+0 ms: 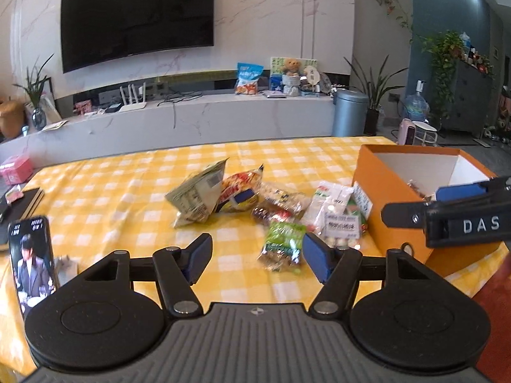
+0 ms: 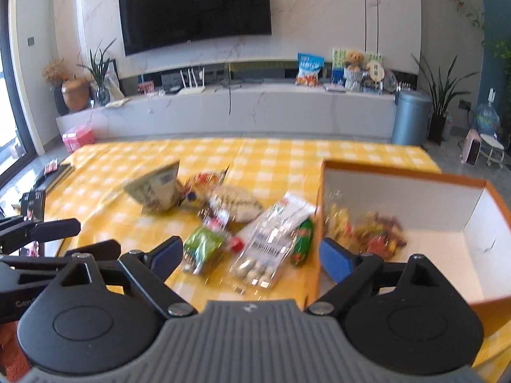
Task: Organize snacks
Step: 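Withdraw both grippers from the box back over the remaining snacks, then grasp the green snack bag with the left gripper while the right gripper grasps the white puffed-snack bag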
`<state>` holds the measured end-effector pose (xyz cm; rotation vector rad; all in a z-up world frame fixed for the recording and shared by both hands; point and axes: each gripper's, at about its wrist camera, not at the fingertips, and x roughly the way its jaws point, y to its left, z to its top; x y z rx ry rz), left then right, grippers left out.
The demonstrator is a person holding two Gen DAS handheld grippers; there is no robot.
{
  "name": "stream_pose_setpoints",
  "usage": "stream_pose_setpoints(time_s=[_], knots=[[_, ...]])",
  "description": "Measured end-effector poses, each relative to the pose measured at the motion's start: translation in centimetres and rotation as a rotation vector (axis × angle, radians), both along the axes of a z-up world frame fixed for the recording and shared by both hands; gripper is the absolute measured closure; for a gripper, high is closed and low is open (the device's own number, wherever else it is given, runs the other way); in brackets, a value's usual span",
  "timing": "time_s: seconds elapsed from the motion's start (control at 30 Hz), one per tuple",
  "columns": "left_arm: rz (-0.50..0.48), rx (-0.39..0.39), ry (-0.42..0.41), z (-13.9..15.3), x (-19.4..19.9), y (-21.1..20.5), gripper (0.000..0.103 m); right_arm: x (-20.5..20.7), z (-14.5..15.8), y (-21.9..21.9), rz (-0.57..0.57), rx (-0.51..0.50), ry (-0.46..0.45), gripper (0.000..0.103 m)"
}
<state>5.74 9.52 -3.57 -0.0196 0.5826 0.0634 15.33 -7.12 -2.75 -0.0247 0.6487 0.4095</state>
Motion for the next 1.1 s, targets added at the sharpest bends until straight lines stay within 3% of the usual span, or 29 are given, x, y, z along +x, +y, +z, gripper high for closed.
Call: stream_pose_setpoints(time_s=[0.27, 0.53, 0.83, 1.1], knots=[[0.059, 0.005, -0.028, -1.3, -0.4, 1.4, 0.028, -0.5, -1.9, 1.2, -0.007, 0.013, 0.023, 0.013], [0.046, -0.028, 0.018, -1.9, 1.5, 3.8, 0.022, 1.4, -3.0, 3.5, 0.009, -0.031, 0.042, 0.013], [-0.042, 0.232, 0.021, -2.8, 6.3, 4.5, 0.016, 6.4, -4.1, 5.5, -0.002, -0.058, 0.084, 0.016], [-0.070, 0.298, 0.043, -4.0, 10.6, 5.4, 0.013, 10.5, -5.3, 7.8, 0.025, -0.077, 0.106, 0.018]])
